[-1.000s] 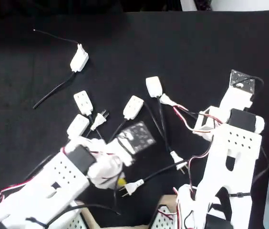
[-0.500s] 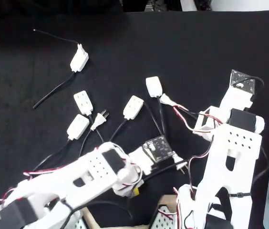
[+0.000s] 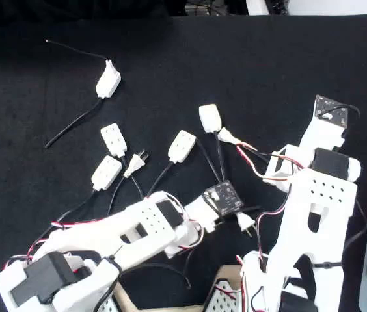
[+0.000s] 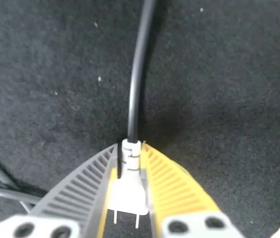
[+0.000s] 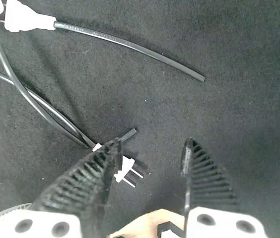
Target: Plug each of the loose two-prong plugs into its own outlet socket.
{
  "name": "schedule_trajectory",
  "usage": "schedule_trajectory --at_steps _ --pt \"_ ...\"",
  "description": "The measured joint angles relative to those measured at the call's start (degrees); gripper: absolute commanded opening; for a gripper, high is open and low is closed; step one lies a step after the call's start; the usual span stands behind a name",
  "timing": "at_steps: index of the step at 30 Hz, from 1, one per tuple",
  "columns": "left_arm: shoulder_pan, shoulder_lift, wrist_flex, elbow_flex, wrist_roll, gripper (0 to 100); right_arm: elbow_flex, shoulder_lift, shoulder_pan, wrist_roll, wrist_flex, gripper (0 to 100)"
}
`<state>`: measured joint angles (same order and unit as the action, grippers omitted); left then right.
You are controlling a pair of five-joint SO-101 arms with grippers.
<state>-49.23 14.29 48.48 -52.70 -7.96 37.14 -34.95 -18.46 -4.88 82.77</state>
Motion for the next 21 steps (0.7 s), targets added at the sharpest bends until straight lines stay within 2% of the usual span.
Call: schedule_trajectory --at_steps 5,10,17,19,21 --pt "2.7 -0.1 -0.2 2.3 -0.3 3 0.0 0.0 0.0 0.0 0.0 20.4" --pt "8.5 -0.3 -0.2 5.7 0.2 3 0.0 0.0 0.0 0.0 0.0 20.4" --pt "18.0 0.5 -0.2 10.9 9.4 3 0.0 0.0 0.0 0.0 0.0 20.4" --pt "19.5 0.5 -0.2 12.5 14.1 9 0.0 0.0 0.0 0.0 0.0 20.4" --pt "20.0 0.3 -0.2 14.1 19.1 24 0.0 0.0 0.0 0.0 0.0 20.4"
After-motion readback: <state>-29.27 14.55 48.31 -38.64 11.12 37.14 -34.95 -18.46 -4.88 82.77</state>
